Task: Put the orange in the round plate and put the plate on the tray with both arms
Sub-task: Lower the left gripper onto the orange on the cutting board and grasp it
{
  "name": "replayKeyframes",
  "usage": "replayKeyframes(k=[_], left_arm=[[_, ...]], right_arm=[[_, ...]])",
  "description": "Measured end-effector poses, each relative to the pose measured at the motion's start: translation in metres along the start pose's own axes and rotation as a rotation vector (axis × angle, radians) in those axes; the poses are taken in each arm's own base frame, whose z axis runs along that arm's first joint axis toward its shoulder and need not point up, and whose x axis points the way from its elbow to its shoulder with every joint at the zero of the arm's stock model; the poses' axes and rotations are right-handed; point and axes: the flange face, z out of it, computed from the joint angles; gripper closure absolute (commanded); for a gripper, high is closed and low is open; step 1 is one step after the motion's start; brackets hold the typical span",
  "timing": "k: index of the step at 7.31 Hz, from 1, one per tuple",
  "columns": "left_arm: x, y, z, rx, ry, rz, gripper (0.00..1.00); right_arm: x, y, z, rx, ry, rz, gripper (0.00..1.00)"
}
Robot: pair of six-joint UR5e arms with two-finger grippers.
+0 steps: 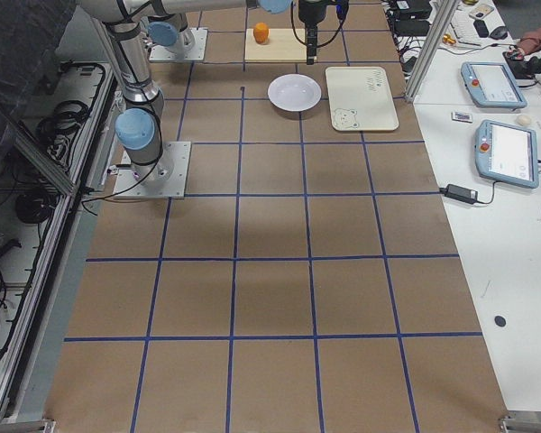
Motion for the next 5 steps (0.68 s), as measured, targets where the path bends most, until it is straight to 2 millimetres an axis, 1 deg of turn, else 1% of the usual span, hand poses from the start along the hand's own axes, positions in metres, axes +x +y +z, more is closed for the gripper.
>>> replayKeyframes(k=[2, 3, 4, 5], left_arm=[[-0.003, 0.003, 0.004, -0.015, -0.007, -0.001, 0.0], [-0.009, 0.006, 0.016, -0.048, -0.014, -0.012, 0.0], [-0.028, 0.009, 0.038, -0.097, -0.016, -0.044, 0.0], [-0.054, 0.013, 0.067, -0.159, -0.01, -0.084, 0.0]], right_arm=[[0.001, 0.0, 0.0, -0.001, 0.0, -0.003, 0.0], [0.001, 0.0, 0.001, -0.002, 0.001, -0.003, 0.0], [0.001, 0.0, 0.002, -0.004, 0.001, -0.001, 0.0], [0.001, 0.0, 0.003, -0.005, 0.001, -0.001, 0.0]])
